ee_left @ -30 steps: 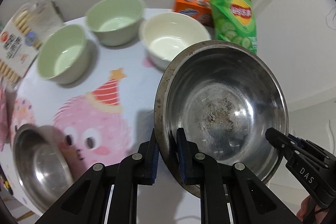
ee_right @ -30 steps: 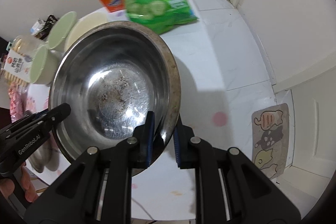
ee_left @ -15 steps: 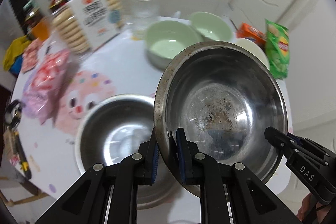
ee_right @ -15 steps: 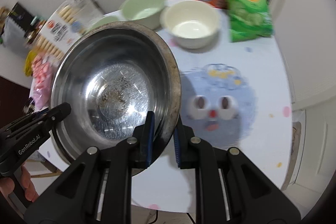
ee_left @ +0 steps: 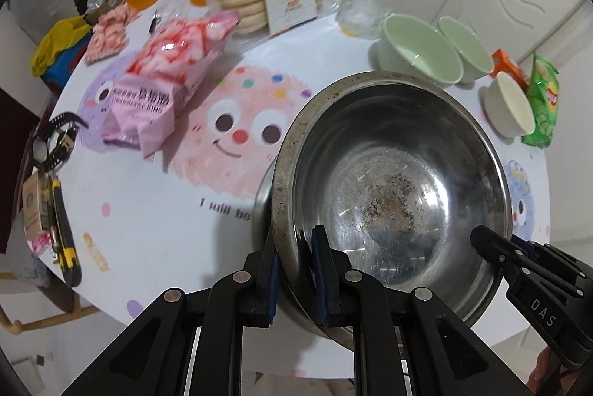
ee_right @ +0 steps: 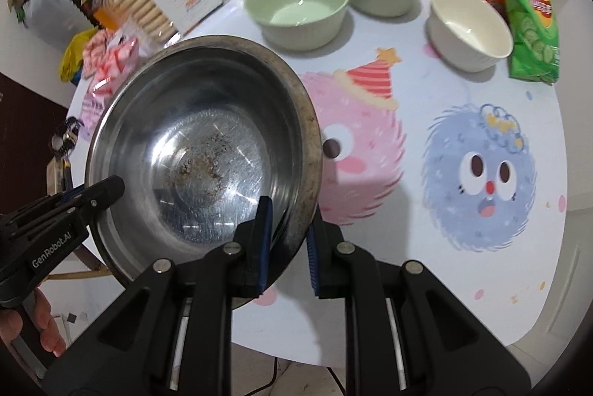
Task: Organize plates and bowls
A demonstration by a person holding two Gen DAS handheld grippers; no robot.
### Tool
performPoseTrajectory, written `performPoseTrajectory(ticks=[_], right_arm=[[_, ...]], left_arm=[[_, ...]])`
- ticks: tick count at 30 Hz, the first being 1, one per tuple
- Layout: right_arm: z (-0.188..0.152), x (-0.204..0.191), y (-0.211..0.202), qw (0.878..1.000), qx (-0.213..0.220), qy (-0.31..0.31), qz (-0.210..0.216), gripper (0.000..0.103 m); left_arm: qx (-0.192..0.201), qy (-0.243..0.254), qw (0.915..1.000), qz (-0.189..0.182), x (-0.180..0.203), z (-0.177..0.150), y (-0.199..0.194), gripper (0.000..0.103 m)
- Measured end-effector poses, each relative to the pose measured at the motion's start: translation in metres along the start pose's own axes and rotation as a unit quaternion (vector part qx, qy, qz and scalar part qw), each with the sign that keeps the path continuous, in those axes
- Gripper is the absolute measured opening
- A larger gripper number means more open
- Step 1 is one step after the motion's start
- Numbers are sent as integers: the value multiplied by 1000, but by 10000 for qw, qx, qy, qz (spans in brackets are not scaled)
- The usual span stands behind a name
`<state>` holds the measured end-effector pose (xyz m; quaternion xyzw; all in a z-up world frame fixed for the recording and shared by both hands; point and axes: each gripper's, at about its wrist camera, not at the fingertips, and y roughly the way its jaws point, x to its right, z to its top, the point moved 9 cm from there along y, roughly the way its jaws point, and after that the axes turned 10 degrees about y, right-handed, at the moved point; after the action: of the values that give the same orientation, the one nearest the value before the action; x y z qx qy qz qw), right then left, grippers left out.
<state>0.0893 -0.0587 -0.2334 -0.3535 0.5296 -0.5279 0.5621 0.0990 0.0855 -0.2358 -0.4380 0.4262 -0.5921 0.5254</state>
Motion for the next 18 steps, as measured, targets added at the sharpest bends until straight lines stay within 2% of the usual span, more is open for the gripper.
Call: performPoseTrajectory(ticks=[7, 15, 16, 18], right_arm=[[-12, -7, 15, 9997, -183, -81, -156, 20], [-13, -11, 21, 9993, -201, -134, -297, 22], [-13, -11, 21, 9992, -207, -130, -318, 22], [-15, -13, 22, 9990, -217, -198, -348, 24]], left_arm=[[-174, -17, 9998, 30, -9, -11, 13, 16], [-234, 75, 9996, 116, -11, -11, 18, 18], [-237, 83, 9996, 122, -11, -11, 17, 20], [-265, 90, 9995, 121, -11, -12, 18, 35]])
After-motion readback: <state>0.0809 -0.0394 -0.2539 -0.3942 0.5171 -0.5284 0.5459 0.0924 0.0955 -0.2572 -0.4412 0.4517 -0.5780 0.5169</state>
